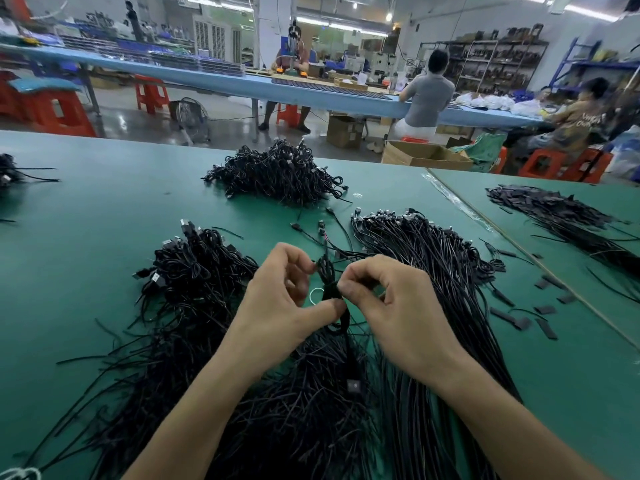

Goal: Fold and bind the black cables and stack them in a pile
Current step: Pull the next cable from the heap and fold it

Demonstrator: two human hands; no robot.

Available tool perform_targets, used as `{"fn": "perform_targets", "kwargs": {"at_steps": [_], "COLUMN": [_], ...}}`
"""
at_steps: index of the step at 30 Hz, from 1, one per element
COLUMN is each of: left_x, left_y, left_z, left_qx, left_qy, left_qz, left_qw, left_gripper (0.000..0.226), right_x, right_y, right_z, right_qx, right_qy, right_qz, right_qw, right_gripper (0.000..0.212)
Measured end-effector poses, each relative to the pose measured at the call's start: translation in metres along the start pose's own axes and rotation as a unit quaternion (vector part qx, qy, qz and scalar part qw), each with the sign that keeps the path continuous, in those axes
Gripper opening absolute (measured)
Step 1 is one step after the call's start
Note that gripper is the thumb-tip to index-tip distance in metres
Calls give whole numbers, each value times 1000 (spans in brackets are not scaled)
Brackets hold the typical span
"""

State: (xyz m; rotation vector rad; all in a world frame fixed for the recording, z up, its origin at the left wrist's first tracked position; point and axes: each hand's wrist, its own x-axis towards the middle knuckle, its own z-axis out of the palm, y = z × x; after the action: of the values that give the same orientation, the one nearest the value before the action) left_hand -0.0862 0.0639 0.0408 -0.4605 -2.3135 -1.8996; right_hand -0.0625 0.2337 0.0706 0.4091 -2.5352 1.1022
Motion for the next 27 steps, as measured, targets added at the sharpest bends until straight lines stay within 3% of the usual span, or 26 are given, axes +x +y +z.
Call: {"fn": "perform_targets", "kwargs": {"at_steps": [5, 8, 11, 14, 18, 20, 27], "left_x": [0, -1, -1, 0, 1, 4, 28], "left_y": [-2, 0, 4, 3, -4, -11, -46], "left_z": [1, 4, 5, 4, 2, -1, -28], "left_qx": [-5, -103, -163, -190, -127, -98, 31], "left_qy": [-55, -80, -55, -13, -22, -11, 227], "left_qz": [-81, -121, -118, -123, -69, -65, -28], "left_qw": [995, 984, 978, 974, 989, 993, 973], "left_gripper": [35, 27, 11, 24, 3, 11, 24], "right_x": [0, -1, -3, -5, -5, -3, -4], "right_y": [1, 3, 6, 7, 15, 29, 107], "right_z": [2, 2, 5, 8, 16, 18, 26], "right_qx": [-28, -20, 2, 33, 94, 112, -158], "right_qy": [14, 14, 11, -19, -86, -104, -127], "right_qz": [-16, -12, 1, 11, 42, 91, 230], "right_qw": [999, 1000, 1000, 999, 991, 984, 952], "right_gripper": [9, 9, 7, 10, 7, 4, 30]}}
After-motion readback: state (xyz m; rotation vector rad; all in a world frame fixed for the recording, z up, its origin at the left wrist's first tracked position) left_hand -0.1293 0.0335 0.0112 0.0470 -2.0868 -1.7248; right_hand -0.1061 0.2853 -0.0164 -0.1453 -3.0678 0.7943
